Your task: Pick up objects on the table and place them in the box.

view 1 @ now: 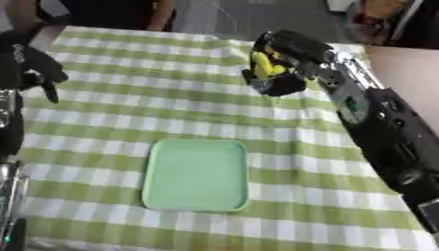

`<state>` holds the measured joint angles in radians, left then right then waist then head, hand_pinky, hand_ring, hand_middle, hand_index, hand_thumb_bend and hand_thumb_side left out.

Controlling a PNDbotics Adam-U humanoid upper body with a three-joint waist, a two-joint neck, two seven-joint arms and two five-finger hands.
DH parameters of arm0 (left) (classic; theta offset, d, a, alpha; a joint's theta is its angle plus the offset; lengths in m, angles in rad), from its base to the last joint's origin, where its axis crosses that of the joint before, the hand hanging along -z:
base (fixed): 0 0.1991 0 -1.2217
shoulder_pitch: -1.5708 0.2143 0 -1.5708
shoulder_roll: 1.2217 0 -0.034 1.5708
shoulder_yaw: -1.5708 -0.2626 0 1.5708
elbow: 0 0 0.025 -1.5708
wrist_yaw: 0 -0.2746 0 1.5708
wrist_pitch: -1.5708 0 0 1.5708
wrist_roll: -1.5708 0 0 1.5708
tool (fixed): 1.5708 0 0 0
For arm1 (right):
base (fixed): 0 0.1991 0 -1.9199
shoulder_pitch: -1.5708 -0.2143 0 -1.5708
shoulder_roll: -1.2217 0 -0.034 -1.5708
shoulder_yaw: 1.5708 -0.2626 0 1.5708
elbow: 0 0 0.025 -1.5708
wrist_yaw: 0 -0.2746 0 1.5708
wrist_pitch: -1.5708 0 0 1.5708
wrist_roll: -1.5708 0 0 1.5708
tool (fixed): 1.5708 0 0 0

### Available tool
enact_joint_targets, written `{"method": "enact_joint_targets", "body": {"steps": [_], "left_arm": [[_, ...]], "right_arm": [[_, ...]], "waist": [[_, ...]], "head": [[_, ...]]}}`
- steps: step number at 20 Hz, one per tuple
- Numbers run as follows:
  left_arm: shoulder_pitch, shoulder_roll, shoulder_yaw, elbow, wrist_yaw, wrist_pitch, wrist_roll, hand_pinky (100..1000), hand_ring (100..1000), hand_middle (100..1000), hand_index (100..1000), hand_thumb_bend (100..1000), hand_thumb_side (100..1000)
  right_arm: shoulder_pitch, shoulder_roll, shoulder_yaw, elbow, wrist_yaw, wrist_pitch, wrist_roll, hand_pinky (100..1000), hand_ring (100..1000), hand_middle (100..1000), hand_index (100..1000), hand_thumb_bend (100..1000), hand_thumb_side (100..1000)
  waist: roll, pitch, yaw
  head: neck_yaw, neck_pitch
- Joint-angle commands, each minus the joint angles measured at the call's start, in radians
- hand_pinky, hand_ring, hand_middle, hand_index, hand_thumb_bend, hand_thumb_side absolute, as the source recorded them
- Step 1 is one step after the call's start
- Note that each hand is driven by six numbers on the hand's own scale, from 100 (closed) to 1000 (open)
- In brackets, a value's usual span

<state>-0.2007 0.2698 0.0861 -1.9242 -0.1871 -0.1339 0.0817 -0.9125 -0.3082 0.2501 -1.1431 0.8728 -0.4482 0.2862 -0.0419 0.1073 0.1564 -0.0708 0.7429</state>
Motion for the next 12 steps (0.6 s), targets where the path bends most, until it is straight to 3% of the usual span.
{"method": "enact_joint_targets", "body": {"steps": [1,12], "left_arm": [[-0.005,0.014,0.003,-0.018,-0.002,0.002,0.000,232,443,465,425,671,1000],[-0.004,0.014,0.000,-0.020,0.001,0.002,-0.003,232,444,466,426,670,1000]], "right_arm": [[-0.013,-0.024,0.000,-0.032,-0.012,-0.001,0.006,100,108,277,482,100,588],[-0.035,0.012,0.066,-0.131,-0.052,-0.041,0.051,100,116,284,482,100,592]], "waist": [[0.004,-0.017,-0.002],[0.006,-0.018,0.001]], "head": [[0.005,-0.017],[-0.007,-0.015]]}}
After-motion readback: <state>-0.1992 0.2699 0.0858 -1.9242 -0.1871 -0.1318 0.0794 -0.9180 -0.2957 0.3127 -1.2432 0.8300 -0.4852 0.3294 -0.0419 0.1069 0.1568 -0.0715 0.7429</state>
